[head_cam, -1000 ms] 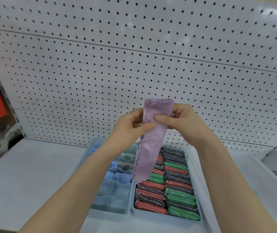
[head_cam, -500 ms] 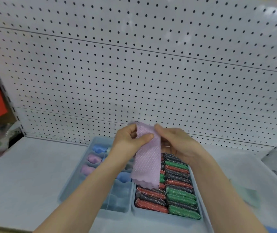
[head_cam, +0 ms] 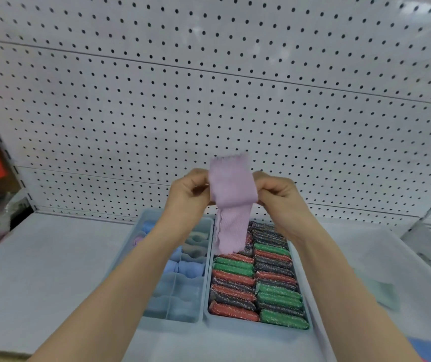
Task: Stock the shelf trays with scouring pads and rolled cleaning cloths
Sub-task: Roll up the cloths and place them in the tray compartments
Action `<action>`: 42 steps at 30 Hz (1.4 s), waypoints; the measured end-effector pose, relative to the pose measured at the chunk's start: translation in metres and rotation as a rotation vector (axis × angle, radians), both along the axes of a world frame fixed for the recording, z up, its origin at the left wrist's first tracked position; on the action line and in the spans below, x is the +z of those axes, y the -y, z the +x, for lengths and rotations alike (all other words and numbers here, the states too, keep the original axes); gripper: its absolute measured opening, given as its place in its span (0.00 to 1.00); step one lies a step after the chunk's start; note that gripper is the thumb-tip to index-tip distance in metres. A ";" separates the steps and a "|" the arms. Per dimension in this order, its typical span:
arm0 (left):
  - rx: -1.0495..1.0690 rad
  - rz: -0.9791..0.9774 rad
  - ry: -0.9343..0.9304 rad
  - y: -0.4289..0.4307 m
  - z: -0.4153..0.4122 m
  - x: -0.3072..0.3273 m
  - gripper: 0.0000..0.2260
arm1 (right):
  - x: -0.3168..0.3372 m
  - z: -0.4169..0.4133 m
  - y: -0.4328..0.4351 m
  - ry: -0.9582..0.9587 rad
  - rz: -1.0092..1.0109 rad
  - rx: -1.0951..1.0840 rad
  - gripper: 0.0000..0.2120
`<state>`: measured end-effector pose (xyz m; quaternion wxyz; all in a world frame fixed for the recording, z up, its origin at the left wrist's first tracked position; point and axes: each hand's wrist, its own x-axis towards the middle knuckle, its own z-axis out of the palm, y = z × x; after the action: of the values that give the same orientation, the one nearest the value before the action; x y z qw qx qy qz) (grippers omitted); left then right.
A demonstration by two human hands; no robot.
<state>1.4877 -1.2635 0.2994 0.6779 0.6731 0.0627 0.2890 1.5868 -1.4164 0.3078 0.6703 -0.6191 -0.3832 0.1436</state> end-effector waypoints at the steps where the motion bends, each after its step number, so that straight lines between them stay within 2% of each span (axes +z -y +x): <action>1: 0.008 0.045 0.017 -0.001 -0.001 0.003 0.19 | 0.003 0.000 0.001 0.028 -0.001 0.018 0.23; 5: 0.023 0.172 0.058 -0.002 -0.006 0.011 0.28 | 0.009 -0.002 0.003 0.036 -0.012 0.052 0.22; 7: 0.061 0.201 0.059 -0.003 -0.006 0.012 0.28 | 0.008 -0.002 0.004 0.012 -0.019 0.020 0.21; 10: 0.139 0.252 0.073 -0.002 -0.007 0.013 0.27 | 0.007 -0.007 0.007 -0.047 -0.030 0.035 0.13; 14: 0.256 0.367 0.079 0.000 -0.011 0.012 0.22 | 0.005 -0.018 0.004 -0.050 -0.083 0.048 0.22; 16: 0.197 0.278 0.084 0.001 -0.011 0.009 0.19 | 0.003 -0.018 0.001 -0.042 -0.072 -0.015 0.23; 18: 0.013 -0.010 0.002 0.001 -0.011 0.006 0.14 | 0.002 -0.015 -0.001 -0.069 -0.035 -0.056 0.21; 19: -0.092 -0.141 -0.075 0.000 -0.010 0.004 0.14 | 0.002 -0.014 -0.001 -0.093 -0.010 -0.058 0.19; 21: -0.235 -0.229 -0.219 0.000 -0.012 -0.003 0.20 | 0.002 -0.013 -0.003 -0.115 0.020 -0.041 0.14; 23: -0.261 -0.246 -0.253 0.002 -0.013 -0.007 0.16 | 0.001 -0.014 -0.004 -0.061 -0.005 -0.041 0.09; 25: -0.241 -0.321 -0.236 0.002 -0.014 -0.007 0.10 | 0.000 -0.016 -0.002 -0.005 -0.066 -0.027 0.13; 29: -0.203 -0.496 -0.213 -0.004 -0.012 -0.005 0.11 | -0.007 -0.017 0.007 0.138 -0.137 0.140 0.14; 32: -0.169 -0.534 -0.194 -0.005 -0.010 -0.004 0.12 | -0.012 -0.020 0.005 0.181 -0.146 0.146 0.18; 37: -0.174 -0.477 -0.179 -0.004 -0.012 -0.005 0.14 | -0.009 -0.021 0.002 0.190 -0.126 -0.045 0.05; 42: -0.177 -0.370 -0.181 -0.003 -0.014 -0.013 0.18 | -0.014 -0.018 -0.004 0.007 -0.095 -0.144 0.07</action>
<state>1.4739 -1.2606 0.2865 0.8041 0.5632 0.1162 0.1504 1.5688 -1.4126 0.2936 0.6473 -0.6768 -0.3327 0.1108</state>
